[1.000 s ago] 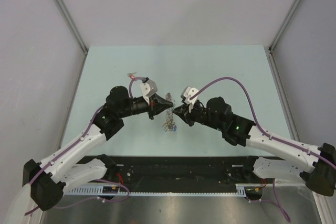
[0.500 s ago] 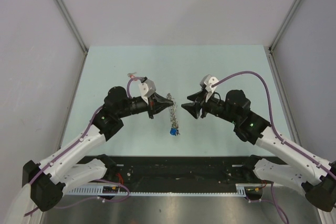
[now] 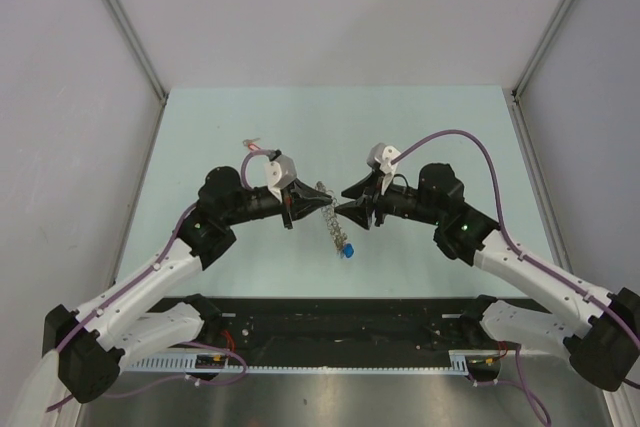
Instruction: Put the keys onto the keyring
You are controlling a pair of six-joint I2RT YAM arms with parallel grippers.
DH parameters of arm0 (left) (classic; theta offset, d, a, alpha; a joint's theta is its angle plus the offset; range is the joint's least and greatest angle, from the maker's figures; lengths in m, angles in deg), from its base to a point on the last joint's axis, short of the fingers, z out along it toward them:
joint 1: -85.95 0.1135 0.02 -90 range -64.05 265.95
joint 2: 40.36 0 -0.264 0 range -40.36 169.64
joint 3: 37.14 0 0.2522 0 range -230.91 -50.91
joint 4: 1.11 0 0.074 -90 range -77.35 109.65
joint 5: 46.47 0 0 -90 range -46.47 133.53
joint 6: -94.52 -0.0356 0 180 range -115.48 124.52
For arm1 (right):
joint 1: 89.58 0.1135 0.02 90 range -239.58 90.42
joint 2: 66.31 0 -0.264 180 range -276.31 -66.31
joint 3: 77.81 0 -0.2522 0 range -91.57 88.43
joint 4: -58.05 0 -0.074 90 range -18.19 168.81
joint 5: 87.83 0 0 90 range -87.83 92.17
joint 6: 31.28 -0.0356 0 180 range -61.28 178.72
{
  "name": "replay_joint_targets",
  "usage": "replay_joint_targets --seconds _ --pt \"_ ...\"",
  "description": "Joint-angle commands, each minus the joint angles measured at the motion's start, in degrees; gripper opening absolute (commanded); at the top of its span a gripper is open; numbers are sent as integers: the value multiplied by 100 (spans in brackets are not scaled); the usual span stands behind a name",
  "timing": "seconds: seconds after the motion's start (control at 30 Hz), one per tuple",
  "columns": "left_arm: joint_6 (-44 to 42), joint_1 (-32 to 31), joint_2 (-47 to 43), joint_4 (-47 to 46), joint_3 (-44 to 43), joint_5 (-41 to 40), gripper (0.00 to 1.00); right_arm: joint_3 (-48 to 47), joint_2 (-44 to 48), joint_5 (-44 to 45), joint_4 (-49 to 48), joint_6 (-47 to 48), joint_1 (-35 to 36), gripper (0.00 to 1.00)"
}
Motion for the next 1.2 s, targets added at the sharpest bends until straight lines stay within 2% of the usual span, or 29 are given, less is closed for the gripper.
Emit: replay_joint_targets --seconds 0.0,0.1,0.17,0.2,0.3,0.33,0.5,0.73,0.77,0.93,1.17 --pt "77 -8 -80 -539 -21 124 0 -28 -117 -380 -387 51 -7 48" --pt "86 1 -89 -556 -21 124 0 -28 -223 -380 -352 69 -16 43" --pt "95 -8 -80 -556 -12 116 0 -28 -241 -397 -360 69 -7 35" --pt "95 -8 -80 -574 -12 115 0 -28 -258 -406 -360 77 -16 26" --pt "121 1 -80 -591 5 107 0 -28 -232 -433 -378 69 -7 9" --pt "130 -7 -89 -600 5 81 1 -19 -206 -442 -387 69 -7 0" --pt "95 1 -133 -496 14 -130 2 -185 -100 -486 -10 472 -7 0" --pt "-466 10 -274 206 -257 -254 33 -554 -30 -424 589 1158 -7 0" --pt "-546 10 -265 304 -310 -219 36 -607 -47 -485 928 1324 -7 0" --pt "-1055 19 -72 919 -679 237 49 -862 -100 -442 1379 1677 46 0" --pt "-1311 19 456 1789 -1084 633 50 -994 -135 -187 1591 1844 186 0"
